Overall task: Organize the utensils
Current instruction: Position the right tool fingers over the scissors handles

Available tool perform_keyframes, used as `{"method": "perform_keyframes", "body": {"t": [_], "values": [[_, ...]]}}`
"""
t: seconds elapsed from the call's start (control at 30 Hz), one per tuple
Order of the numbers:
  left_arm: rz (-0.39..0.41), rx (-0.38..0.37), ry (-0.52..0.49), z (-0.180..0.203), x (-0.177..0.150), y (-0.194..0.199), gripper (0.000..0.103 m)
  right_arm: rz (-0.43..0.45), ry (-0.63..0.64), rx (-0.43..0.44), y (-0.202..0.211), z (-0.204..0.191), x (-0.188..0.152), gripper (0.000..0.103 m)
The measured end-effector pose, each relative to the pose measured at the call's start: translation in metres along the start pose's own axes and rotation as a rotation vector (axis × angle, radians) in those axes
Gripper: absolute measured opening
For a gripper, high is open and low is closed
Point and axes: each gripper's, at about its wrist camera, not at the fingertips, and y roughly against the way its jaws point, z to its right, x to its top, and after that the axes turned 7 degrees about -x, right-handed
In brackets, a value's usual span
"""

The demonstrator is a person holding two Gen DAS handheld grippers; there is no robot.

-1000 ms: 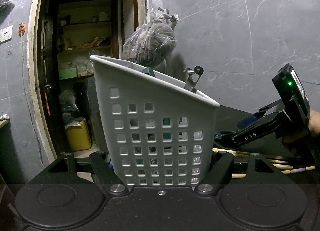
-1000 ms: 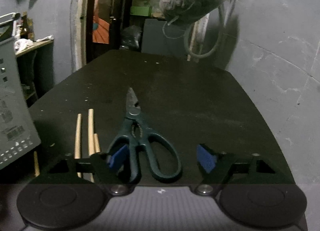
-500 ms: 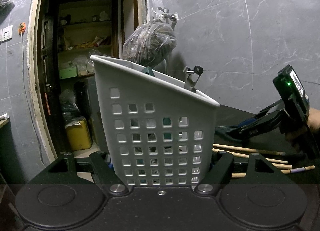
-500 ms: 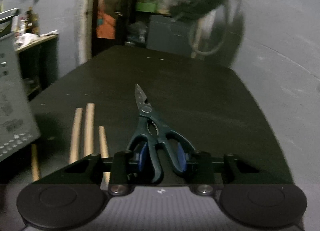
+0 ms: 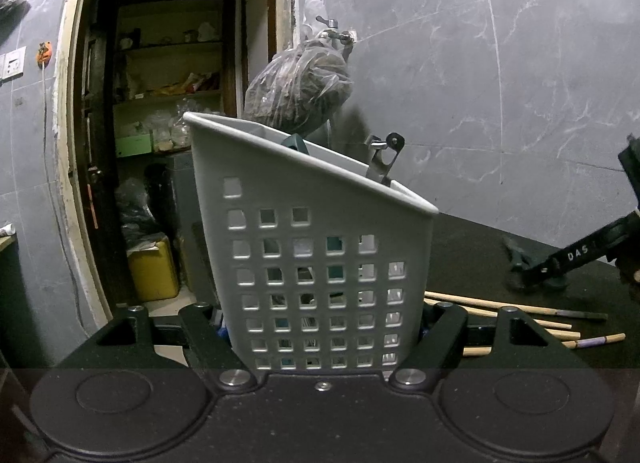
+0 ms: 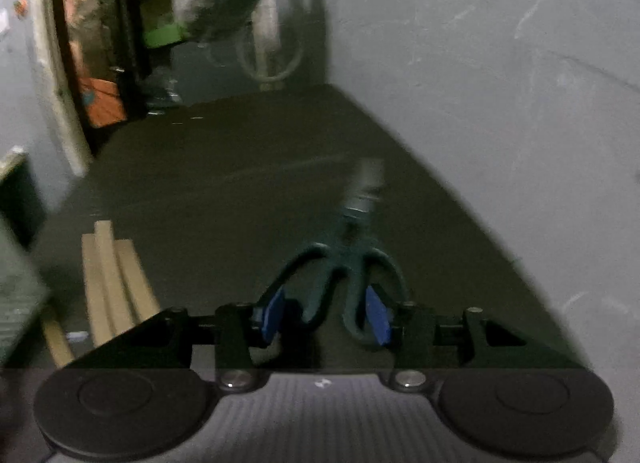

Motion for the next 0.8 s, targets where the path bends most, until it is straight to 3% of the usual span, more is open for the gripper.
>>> {"method": "perform_keyframes", "body": {"t": [0.1,0.17,0.3,0.43,0.57,0.63,0.8], "values": [[-0.002,0.004,-0.001,0.002,0.001,0.001,0.077,-0.021,-0.001,0.205,0.000,-0.018,0.005,0.061],[-0.004,0.006,-0.005,0.004,0.002,0.001,0.077,0.001,0.041,0.258,-0.004,-0.034,0.016,0.061],[-0.006,0.004,-0.007,0.005,0.004,0.000,0.077,0.075,0.062,0.217,-0.017,-0.033,0.046,0.062],[-0.004,-0.003,-0.007,0.003,0.004,0.000,0.077,0.037,0.013,0.073,-0.045,-0.002,0.063,0.063],[-0.003,-0.006,-0.005,0.001,0.003,-0.002,0.077,-0.027,-0.113,0.003,-0.061,0.045,0.055,0.063],[-0.005,-0.005,-0.004,0.001,0.004,-0.003,0.077,-0.012,-0.132,-0.004,-0.055,0.060,0.043,0.064],[-0.007,-0.008,-0.001,0.001,0.004,-0.004,0.077,-0.018,-0.121,0.004,-0.023,0.060,0.009,0.065]]}}
